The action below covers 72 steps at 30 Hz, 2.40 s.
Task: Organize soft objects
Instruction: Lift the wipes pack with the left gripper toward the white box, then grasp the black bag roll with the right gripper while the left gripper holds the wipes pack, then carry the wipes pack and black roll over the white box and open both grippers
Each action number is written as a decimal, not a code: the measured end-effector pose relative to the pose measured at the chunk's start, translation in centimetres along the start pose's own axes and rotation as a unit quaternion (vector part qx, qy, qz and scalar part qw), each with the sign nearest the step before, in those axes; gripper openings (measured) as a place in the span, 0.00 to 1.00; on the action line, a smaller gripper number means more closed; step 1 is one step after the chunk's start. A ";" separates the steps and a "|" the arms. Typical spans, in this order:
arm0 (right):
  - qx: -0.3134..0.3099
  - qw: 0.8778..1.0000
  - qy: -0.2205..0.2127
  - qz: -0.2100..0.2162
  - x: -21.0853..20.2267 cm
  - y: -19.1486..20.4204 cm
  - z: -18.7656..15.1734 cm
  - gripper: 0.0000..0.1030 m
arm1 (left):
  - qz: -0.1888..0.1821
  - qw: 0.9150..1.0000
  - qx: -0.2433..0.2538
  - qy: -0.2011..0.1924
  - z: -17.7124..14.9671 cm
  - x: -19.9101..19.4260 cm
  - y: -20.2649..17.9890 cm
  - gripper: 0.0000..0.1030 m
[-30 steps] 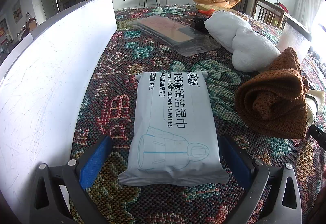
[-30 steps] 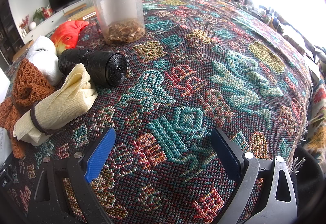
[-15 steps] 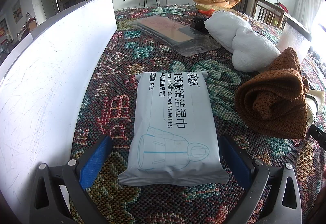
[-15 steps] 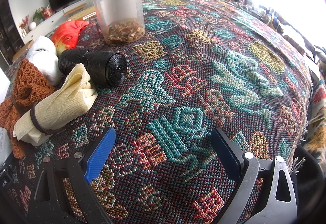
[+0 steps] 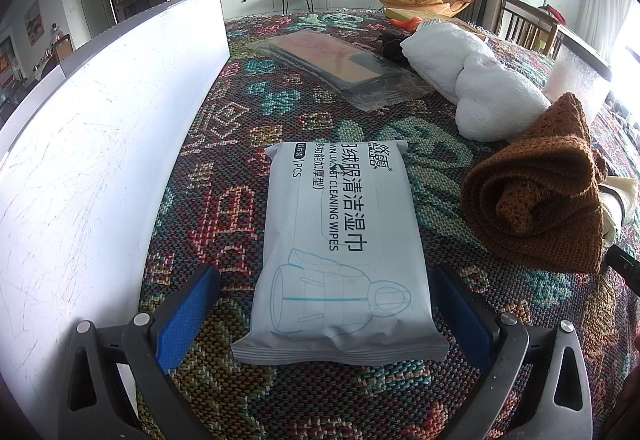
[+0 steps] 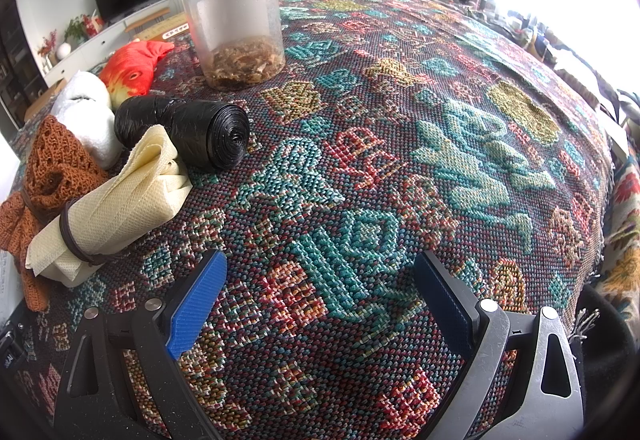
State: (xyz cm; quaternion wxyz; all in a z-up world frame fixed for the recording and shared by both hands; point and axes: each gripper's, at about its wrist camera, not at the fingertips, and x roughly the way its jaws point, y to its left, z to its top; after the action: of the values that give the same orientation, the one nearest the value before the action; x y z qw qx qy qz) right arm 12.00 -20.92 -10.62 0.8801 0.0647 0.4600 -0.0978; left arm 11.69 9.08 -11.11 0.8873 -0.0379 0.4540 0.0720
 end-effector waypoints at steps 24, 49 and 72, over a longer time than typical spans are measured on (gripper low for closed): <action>-0.309 0.935 0.085 0.150 4.1 7.0 10.2 0.45 | -0.019 0.999 0.015 0.032 0.4 -0.1 0.1 1.00; -0.061 0.980 0.132 0.134 11.2 -7.6 21.8 0.33 | -0.064 0.997 0.003 0.044 2.2 -1.9 0.0 0.64; -0.269 0.808 0.114 0.512 -18.8 27.1 3.0 0.38 | 0.069 0.989 -0.126 -0.036 -0.8 -17.3 22.0 0.75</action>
State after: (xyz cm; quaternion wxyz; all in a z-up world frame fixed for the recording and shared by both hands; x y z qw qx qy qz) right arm 10.17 6.92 7.24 0.7262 0.0625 0.4649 0.5026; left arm -2.49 29.03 2.41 0.8840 -0.1158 0.4108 0.1909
